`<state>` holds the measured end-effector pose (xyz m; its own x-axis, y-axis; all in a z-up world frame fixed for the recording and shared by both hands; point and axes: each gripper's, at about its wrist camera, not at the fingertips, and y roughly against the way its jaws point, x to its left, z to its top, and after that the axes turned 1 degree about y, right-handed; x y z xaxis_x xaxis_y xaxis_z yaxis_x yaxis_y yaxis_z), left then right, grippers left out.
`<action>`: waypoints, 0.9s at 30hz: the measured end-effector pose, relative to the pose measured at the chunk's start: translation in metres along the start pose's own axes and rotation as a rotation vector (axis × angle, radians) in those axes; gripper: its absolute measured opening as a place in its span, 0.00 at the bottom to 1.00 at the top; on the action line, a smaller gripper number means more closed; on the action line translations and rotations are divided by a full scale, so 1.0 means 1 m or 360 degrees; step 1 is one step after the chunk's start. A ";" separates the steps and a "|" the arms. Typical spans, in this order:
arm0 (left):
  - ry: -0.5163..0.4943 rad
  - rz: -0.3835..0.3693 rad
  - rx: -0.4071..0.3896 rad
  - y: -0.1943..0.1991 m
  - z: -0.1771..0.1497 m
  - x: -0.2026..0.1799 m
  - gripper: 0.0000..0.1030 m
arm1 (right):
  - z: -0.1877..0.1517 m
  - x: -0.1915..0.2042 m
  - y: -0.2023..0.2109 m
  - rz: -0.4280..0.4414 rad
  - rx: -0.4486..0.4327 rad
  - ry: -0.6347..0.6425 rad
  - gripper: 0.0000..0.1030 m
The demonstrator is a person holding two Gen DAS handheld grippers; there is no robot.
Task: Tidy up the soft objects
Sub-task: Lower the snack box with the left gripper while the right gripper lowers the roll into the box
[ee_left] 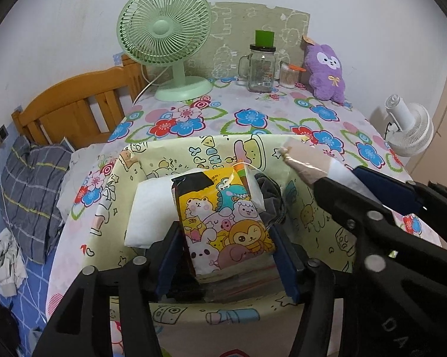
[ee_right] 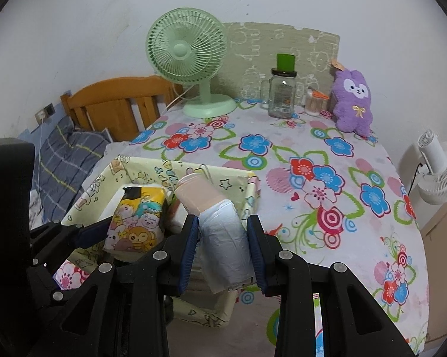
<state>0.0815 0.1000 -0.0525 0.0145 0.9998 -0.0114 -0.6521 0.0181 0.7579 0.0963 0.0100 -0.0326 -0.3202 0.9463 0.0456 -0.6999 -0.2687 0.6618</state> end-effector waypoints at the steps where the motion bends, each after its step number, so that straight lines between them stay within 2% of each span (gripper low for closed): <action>1: -0.0004 -0.0001 -0.0004 0.000 0.000 0.001 0.64 | 0.001 0.003 -0.001 0.0006 0.0000 0.0012 0.36; 3: -0.0007 0.0008 -0.0020 0.002 0.001 0.003 0.74 | 0.002 0.006 -0.001 0.0018 -0.0004 0.0026 0.36; 6: -0.0015 0.0058 -0.0067 0.006 0.002 0.007 0.84 | 0.004 0.012 -0.004 0.0047 -0.0006 0.0032 0.36; 10: -0.0040 0.0101 -0.0111 0.009 0.004 0.012 0.89 | 0.007 0.019 -0.009 0.0108 0.0013 0.0024 0.36; 20: -0.0013 0.0121 -0.0047 -0.001 0.001 0.026 0.91 | 0.007 0.029 -0.027 0.0182 0.0072 -0.0015 0.38; 21: -0.0013 0.0123 -0.0040 -0.003 0.001 0.026 0.91 | 0.007 0.029 -0.028 0.0180 0.0083 -0.0015 0.39; 23: -0.0009 0.0115 -0.0033 -0.004 0.000 0.027 0.91 | 0.006 0.029 -0.030 0.0174 0.0098 -0.0017 0.50; 25: 0.0010 0.0104 -0.0031 -0.004 0.000 0.028 0.92 | 0.005 0.026 -0.030 0.0162 0.0106 -0.0048 0.72; 27: 0.0015 0.0107 -0.0034 -0.003 0.000 0.029 0.93 | 0.004 0.023 -0.027 0.0171 0.0092 -0.0078 0.77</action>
<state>0.0841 0.1285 -0.0550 -0.0366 0.9988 0.0329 -0.6672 -0.0489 0.7433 0.1107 0.0398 -0.0468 -0.3586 0.9206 0.1542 -0.6248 -0.3595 0.6930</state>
